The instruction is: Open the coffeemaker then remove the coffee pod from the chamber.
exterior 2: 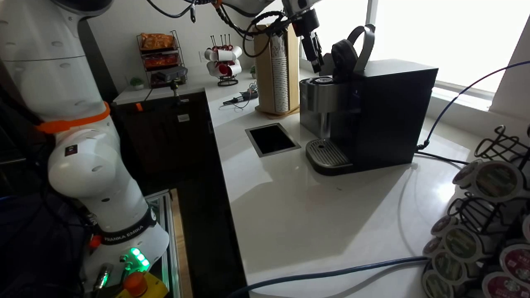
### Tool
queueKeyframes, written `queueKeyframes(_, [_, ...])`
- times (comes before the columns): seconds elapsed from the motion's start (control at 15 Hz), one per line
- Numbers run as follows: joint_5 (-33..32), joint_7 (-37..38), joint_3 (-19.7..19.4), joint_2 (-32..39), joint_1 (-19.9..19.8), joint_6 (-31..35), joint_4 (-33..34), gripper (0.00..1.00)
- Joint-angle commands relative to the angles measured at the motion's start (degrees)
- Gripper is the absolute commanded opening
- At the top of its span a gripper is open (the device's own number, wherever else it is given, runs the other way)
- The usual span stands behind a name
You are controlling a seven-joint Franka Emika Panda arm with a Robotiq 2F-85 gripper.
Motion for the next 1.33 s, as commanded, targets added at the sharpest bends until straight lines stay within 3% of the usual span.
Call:
queueKeyframes(0.0, [2.7,1.0,0.9,1.6,0.1,0.3,1.1,0.99])
queueKeyframes(0.47, [7.2,0.4,0.6,4.1,-0.3,0.4,2.2,1.0])
queueKeyframes(0.93, [6.6,-0.4,-0.5,6.1,-0.4,-0.2,5.0,0.86])
queueKeyframes(1.13, [6.5,-1.0,-1.0,6.1,-0.5,-0.5,5.9,0.67])
queueKeyframes(1.2, [6.6,-1.4,-1.0,6.3,-0.6,-0.7,6.1,0.52])
queueKeyframes(1.27, [6.7,-1.6,-1.0,6.3,-0.6,-0.8,6.2,0.45])
